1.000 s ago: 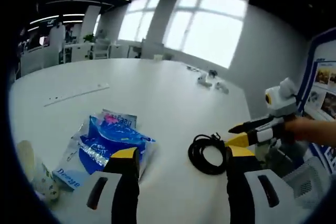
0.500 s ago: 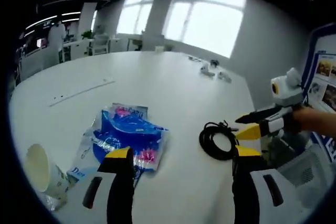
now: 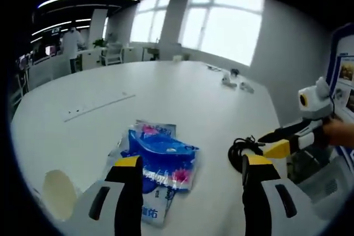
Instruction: Arrange the tabletop items into an orderly group along one side of the table until the central work area is clear of visible clutter.
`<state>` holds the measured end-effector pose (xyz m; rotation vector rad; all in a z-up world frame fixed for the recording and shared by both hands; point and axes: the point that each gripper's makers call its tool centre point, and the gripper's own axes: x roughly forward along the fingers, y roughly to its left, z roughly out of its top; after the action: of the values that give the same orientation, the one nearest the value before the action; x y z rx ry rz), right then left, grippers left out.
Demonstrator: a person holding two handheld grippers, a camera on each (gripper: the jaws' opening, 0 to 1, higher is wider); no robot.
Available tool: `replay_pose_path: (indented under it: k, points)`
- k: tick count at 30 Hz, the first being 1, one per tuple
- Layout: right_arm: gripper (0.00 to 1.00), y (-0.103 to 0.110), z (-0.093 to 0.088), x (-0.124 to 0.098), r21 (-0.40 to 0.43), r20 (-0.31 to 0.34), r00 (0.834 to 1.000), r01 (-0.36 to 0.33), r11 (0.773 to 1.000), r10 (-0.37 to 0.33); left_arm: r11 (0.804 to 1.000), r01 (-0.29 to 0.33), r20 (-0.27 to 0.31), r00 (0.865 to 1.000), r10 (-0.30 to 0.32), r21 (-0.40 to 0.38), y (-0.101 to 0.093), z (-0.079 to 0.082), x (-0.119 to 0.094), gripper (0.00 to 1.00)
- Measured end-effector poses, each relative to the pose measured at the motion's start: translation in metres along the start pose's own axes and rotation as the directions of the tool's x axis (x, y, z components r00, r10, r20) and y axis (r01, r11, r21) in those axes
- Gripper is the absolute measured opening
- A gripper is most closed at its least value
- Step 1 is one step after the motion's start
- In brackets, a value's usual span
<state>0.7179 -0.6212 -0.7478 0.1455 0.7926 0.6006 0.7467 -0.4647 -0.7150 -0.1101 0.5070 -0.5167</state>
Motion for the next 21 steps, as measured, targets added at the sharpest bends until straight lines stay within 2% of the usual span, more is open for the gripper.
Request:
replay_pose_path:
  k: [5,11,17,21]
  points:
    - [0.54,0.018,0.005,0.005,-0.019,-0.002,1.0,-0.031,0.999,0.031,0.999,-0.021,0.015,1.0,0.02,0.027,0.014,0.014,0.0,0.7]
    - [0.54,0.04,0.01,0.015,-0.034,-0.004,0.998,-0.068,0.997,0.068,0.997,-0.044,0.0,0.999,0.044,0.07,0.035,0.03,0.001,0.64]
    - [0.53,0.055,0.01,0.022,-0.036,-0.003,0.996,-0.093,0.995,0.093,0.996,-0.036,-0.025,0.999,0.039,0.085,0.045,0.044,0.0,0.57]
    - [0.53,0.064,0.011,0.027,-0.039,-0.005,0.994,-0.108,0.993,0.108,0.996,-0.022,-0.034,0.999,0.025,0.083,0.051,0.051,0.003,0.57]
